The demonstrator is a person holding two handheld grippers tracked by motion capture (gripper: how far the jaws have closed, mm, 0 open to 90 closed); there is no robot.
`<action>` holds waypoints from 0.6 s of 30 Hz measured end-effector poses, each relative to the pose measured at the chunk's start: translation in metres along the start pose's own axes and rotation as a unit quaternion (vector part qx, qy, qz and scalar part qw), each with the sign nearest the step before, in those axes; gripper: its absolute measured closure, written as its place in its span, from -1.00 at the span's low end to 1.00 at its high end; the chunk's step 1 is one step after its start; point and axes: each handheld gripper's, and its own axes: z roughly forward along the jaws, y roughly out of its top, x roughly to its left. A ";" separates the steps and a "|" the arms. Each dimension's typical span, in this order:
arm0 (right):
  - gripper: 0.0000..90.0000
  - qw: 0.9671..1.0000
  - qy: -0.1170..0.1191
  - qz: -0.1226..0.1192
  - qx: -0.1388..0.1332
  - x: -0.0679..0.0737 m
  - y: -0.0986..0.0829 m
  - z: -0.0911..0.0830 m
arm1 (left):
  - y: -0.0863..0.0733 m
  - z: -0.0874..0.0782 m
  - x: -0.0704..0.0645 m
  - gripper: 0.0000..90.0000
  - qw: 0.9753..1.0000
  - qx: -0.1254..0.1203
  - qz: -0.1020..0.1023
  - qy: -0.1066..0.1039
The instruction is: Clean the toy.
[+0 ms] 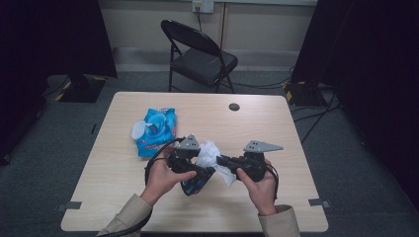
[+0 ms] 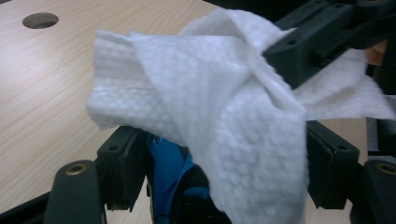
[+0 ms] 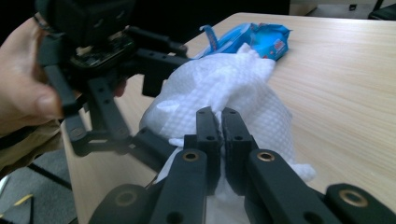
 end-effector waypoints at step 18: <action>0.96 0.999 -0.042 -0.012 0.000 -0.003 0.012 0.011 | 0.003 0.007 -0.012 -0.42 1.000 -0.001 0.014 -0.024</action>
